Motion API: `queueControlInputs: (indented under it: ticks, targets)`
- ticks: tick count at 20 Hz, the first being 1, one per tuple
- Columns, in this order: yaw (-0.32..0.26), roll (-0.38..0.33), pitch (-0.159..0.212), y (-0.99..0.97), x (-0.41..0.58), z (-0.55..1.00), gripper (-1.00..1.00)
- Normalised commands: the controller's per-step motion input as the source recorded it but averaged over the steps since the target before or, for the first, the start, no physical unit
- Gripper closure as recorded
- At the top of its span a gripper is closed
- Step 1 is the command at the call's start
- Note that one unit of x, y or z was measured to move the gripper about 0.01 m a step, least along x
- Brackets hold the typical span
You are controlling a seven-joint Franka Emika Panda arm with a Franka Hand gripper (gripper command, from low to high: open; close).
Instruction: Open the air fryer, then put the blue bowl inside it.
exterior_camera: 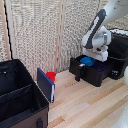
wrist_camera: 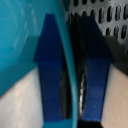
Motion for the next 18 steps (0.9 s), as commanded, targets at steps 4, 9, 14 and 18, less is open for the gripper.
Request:
queueControlInputs:
  ticks: [4, 9, 14, 18]
  targets:
    - [-0.07, 0.005, 0.135, -0.05, 0.138, -0.03, -1.0]
    - [-0.006, 0.083, 0.059, -0.18, 0.037, 0.39, -1.0]
    - [0.084, 0.015, 0.099, -0.09, 0.043, 0.66, -1.0]
    - [0.086, 0.028, 0.082, -0.02, 0.057, 0.82, -1.0]
